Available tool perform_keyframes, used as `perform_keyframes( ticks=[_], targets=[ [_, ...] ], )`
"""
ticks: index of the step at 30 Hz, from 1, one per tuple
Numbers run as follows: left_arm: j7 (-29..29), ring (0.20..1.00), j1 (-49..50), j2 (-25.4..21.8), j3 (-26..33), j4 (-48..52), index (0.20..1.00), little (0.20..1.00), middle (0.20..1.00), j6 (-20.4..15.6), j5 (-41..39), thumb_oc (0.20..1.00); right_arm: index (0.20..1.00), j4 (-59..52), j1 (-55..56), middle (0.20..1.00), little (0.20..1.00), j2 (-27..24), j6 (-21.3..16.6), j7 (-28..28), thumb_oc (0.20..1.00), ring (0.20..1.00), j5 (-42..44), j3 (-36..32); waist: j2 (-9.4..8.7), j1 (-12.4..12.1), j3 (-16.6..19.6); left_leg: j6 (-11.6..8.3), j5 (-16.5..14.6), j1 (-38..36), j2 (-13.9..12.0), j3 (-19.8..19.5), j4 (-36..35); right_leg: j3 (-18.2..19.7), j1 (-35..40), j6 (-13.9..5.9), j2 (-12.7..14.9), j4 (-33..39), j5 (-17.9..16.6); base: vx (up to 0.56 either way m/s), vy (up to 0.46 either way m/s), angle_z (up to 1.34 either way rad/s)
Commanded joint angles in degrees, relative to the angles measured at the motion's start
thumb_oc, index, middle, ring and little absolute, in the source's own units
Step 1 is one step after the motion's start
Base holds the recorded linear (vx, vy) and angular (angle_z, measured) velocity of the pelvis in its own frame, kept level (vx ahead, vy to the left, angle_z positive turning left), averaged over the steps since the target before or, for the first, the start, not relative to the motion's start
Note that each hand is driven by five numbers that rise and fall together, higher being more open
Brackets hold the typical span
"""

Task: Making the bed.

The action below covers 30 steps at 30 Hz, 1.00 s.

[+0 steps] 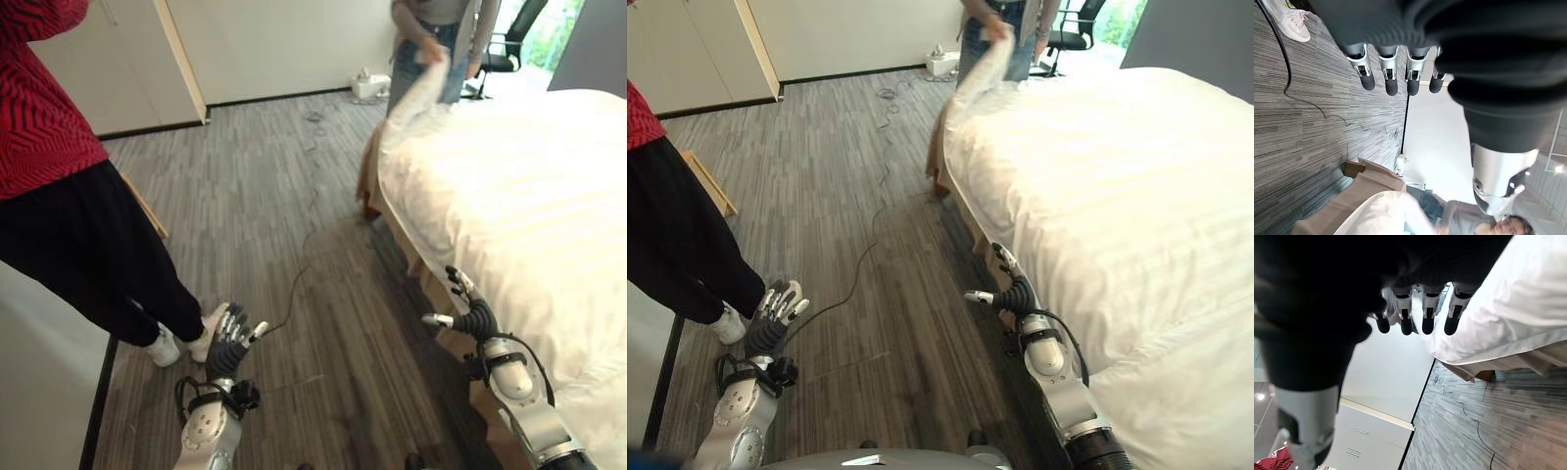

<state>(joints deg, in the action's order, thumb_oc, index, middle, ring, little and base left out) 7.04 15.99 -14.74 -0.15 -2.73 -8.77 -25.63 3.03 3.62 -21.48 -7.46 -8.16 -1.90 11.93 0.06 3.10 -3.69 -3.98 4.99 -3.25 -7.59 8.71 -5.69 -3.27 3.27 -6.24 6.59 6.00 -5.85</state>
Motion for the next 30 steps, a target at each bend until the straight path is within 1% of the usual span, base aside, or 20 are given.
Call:
perform_keyframes(
  ticks=[1,10,11,12,13,15,17,18,19,20,21,22,23,24,25,26,27,28,29,30],
  targets=[
    [-0.08,1.0,-4.04,-3.54,0.83,2.29,1.0,1.0,1.0,-2.69,3.76,1.0,1.0,-1.07,-4.03,1.0,1.0,1.07,-1.54,-0.66,1.0,1.0,-0.61,-1.49,-1.04,0.4,-2.82,1.33,-8.5,-2.9,2.02,1.04,0.97,-2.32,1.11,0.1,1.63,-3.19,9.88,0.0,0.0,0.0],
    [-0.02,1.0,-4.71,-3.82,0.22,2.58,1.0,1.0,1.0,-2.52,3.83,1.0,1.0,-0.52,-3.87,1.0,1.0,1.32,-1.17,-0.96,1.0,1.0,-0.39,-1.65,-1.29,0.42,-2.67,1.39,-8.61,-2.87,2.18,0.86,0.78,-2.72,1.09,-0.07,1.8,-3.38,9.95,0.0,0.0,0.0],
    [-4.87,1.0,-1.63,-3.55,0.21,-13.44,1.0,1.0,1.0,1.22,4.98,1.0,1.0,3.65,-4.17,1.0,1.0,-3.78,2.35,7.33,1.0,1.0,10.72,-0.97,1.67,-4.11,-13.15,-1.64,-2.38,8.38,-0.92,6.75,1.98,-15.59,-5.19,-1.77,3.72,-2.21,6.73,0.0,0.011,-0.03],
    [-4.87,1.0,-1.63,-3.55,0.21,-13.44,1.0,1.0,1.0,1.22,4.98,1.0,1.0,3.65,-4.17,1.0,1.0,-3.78,2.35,7.33,1.0,1.0,10.72,-0.97,1.67,-4.11,-13.15,-1.64,-2.38,8.38,-0.92,6.75,1.98,-15.59,-5.18,-1.77,3.72,-2.21,6.73,0.05,-0.012,-0.11],
    [-4.69,1.0,-2.45,-3.28,-0.87,-14.05,1.0,1.0,1.0,1.63,4.41,1.0,1.0,3.78,-4.97,1.0,1.0,-3.13,2.63,7.07,1.0,1.0,10.25,0.39,0.78,-4.22,-12.64,-1.59,-3.32,7.65,-1.1,6.52,2.8,-15.42,-4.44,-1.63,3.39,-2.13,7.02,0.07,-0.034,-0.22],
    [-4.61,1.0,-3.33,-4.21,-1.28,-12.67,1.0,1.0,1.0,1.6,4.79,1.0,1.0,4.03,-6.15,1.0,1.0,-2.57,2.6,6.58,1.0,1.0,10.44,1.2,-0.31,-4.59,-12.84,-1.73,-4.53,7.96,-1.55,6.13,5.84,-14.89,-3.78,-1.39,3.0,-1.69,7.09,0.03,-0.03,-0.02],
    [-3.7,1.0,-5.04,-4.82,-1.8,-11.51,1.0,1.0,1.0,1.49,5.82,1.0,1.0,3.93,-7.57,1.0,1.0,-1.9,2.55,5.48,1.0,1.0,10.67,1.5,-1.61,-5.01,-12.96,-1.87,-6.44,8.53,-1.93,5.36,8.6,-14.45,-3.13,-1.48,2.82,-1.37,7.36,0.03,0.078,0.02],
    [-29.09,1.0,-20.32,-24.97,-21.94,-6.17,1.0,1.0,1.0,2.41,18.89,1.0,1.0,4.14,-9.89,1.0,1.0,-5.26,2.4,9.91,1.0,1.0,9.29,4.12,-0.81,-0.36,-12.1,-1.86,-6.83,7.43,-2.45,7.42,8.34,-12.56,-3.3,-2.36,2.5,-1.72,7.13,0.13,0.245,-0.1],
    [-37.09,1.0,-38.93,-27.13,-37.92,-2.56,1.0,1.0,1.0,1.93,13.07,1.0,1.0,3.99,-11.91,1.0,1.0,-6.4,1.67,12.9,1.0,1.0,12.03,7.02,-1.26,1.42,-11.59,-1.47,-7.64,6.39,-2.28,8.93,8.22,-10.94,-3.73,-2.86,2.48,-2.8,7.32,0.17,0.304,-0.22],
    [-33.95,1.0,-52.17,-24.78,-42.77,0.4,1.0,1.0,1.0,1.47,7.95,1.0,1.0,4.97,-13.9,1.0,1.0,-5.57,2.43,15.07,1.0,1.0,14.19,9.5,-1.51,2.73,-10.21,-0.89,-8.0,5.27,-1.75,9.91,7.5,-9.9,-4.12,-3.38,2.63,-4.57,7.34,0.11,0.156,-0.25],
    [-2.97,1.0,-24.14,-16.99,-11.74,-13.28,1.0,1.0,1.0,-3.3,0.91,1.0,1.0,6.69,-9.75,1.0,1.0,-0.75,-0.95,5.81,1.0,1.0,14.72,5.56,-1.68,-0.23,-9.86,0.2,-7.83,5.38,-0.9,8.7,7.41,-11.29,-4.09,-3.07,3.44,-7.79,8.24,0.09,0.069,-0.4],
    [-1.93,1.0,-13.17,-11.36,-3.59,-6.57,1.0,1.0,1.0,-1.37,-1.17,1.0,1.0,5.62,-9.29,1.0,1.0,-0.45,-0.02,4.79,1.0,1.0,9.59,3.3,-1.89,-1.93,-9.81,0.8,-8.04,4.87,-0.3,6.74,6.64,-12.6,-5.33,-3.61,4.37,-13.12,9.32,0.08,0.023,-0.77],
    [-0.59,1.0,-9.04,-9.37,-0.59,-2.5,1.0,1.0,1.0,-1.23,1.03,1.0,1.0,4.11,-8.74,1.0,1.0,-0.85,0.67,4.83,1.0,1.0,7.68,1.04,-2.15,-2.1,-10.0,1.22,-8.19,3.7,0.04,5.74,5.42,-12.93,-7.0,-4.55,5.36,-18.4,9.1,0.19,0.054,-0.95],
    [-0.56,1.0,-8.68,-8.48,0.68,-0.49,1.0,1.0,1.0,-1.43,2.26,1.0,1.0,2.13,-8.34,1.0,1.0,-0.98,1.98,3.14,1.0,1.0,7.61,-2.17,-2.18,-1.95,-11.09,1.91,-8.88,0.74,0.5,5.62,3.44,-11.57,-10.8,-7.03,6.69,-26.39,6.45,0.16,0.061,-0.57],
    [-0.56,1.0,-8.7,-8.47,0.66,-0.48,1.0,1.0,1.0,-1.41,2.27,1.0,1.0,2.11,-8.34,1.0,1.0,-0.98,2.0,3.14,1.0,1.0,7.61,-2.2,-2.23,-2.05,-11.13,1.93,-8.87,0.66,0.57,5.72,3.38,-11.45,-10.88,-7.05,6.75,-26.55,6.53,0.23,0.047,0.15],
    [-0.45,1.0,-8.83,-8.77,0.82,-0.19,1.0,1.0,1.0,-1.12,2.63,1.0,1.0,2.14,-8.65,1.0,1.0,-1.14,2.18,3.0,1.0,1.0,7.41,-2.88,-2.0,-2.29,-11.26,1.73,-10.01,-0.3,0.49,4.95,2.77,-11.38,-11.62,-7.32,6.95,-26.43,7.77,0.12,-0.048,0.8],
    [-0.57,1.0,-8.78,-8.67,1.15,0.97,1.0,1.0,1.0,-0.74,2.65,1.0,1.0,1.49,-8.75,1.0,1.0,-1.41,2.54,2.88,1.0,1.0,7.04,-3.86,-1.8,-2.71,-11.88,1.57,-9.41,-0.11,0.18,5.36,2.76,-12.56,-12.76,-5.88,6.84,-24.45,8.15,0.19,-0.099,0.65],
    [-0.79,1.0,-8.36,-8.73,1.65,2.01,1.0,1.0,1.0,-0.67,2.87,1.0,1.0,0.68,-8.51,1.0,1.0,-1.89,2.63,2.72,1.0,1.0,6.79,-5.0,-1.75,-2.87,-12.4,1.14,-9.7,-0.58,0.2,4.88,2.79,-12.93,-13.19,-5.02,6.58,-21.39,8.67,0.18,-0.164,0.61],
    [-1.23,1.0,-8.11,-8.83,1.94,2.6,1.0,1.0,1.0,-0.77,2.67,1.0,1.0,0.1,-7.91,1.0,1.0,-2.23,2.51,2.25,1.0,1.0,6.85,-6.26,-1.55,-2.73,-12.65,0.55,-10.01,-0.95,0.05,4.37,2.73,-13.14,-13.62,-4.45,6.05,-17.53,8.18,0.28,-0.183,0.5],
    [-1.41,1.0,-8.73,-9.16,2.24,2.24,1.0,1.0,1.0,-0.93,2.21,1.0,1.0,0.27,-8.05,1.0,1.0,-2.4,2.25,1.86,1.0,1.0,7.52,-7.13,-1.68,-2.54,-12.75,-0.23,-10.33,-1.62,-0.21,3.97,2.38,-12.87,-14.58,-4.38,5.78,-13.64,7.32,0.21,-0.133,0.5]
  ],
)
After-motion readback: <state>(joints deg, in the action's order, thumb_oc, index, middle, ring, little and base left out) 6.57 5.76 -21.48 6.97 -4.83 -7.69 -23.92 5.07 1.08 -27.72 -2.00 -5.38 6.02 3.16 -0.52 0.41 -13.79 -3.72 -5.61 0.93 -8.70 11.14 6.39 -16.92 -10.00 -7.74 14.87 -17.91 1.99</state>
